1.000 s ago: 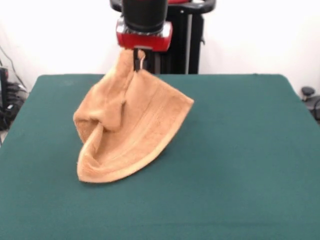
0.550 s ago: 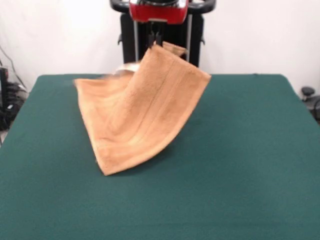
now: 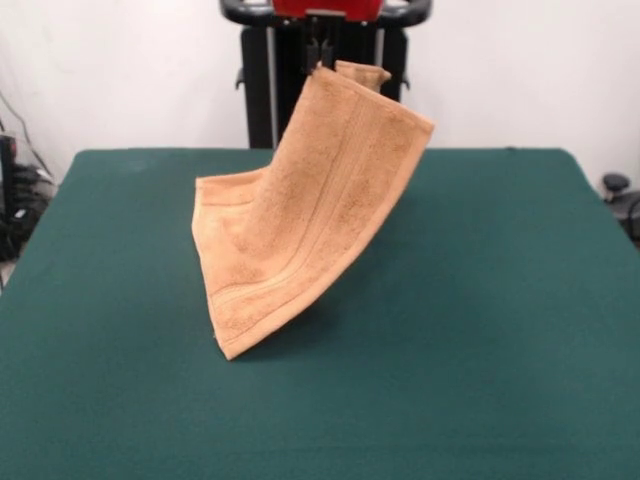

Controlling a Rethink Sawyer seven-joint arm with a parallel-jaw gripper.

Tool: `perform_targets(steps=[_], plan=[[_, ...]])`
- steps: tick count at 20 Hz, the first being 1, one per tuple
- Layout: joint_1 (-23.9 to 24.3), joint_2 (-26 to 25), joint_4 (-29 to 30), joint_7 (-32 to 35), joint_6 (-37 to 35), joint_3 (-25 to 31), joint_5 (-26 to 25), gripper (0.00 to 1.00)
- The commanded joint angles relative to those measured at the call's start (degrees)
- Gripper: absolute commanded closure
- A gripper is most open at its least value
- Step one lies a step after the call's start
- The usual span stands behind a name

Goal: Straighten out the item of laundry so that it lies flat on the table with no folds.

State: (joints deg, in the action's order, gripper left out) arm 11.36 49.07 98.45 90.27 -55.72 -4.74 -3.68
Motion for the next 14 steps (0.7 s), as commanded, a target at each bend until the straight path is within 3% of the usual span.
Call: perform_targets(steps=[1,14], plan=[[-1.04,-3.43,4.71,14.38,0.43,1.04,3.99,1.0],[-1.88,-6.29,6.58,15.05,7.54,0.73,4.02,1.0]])
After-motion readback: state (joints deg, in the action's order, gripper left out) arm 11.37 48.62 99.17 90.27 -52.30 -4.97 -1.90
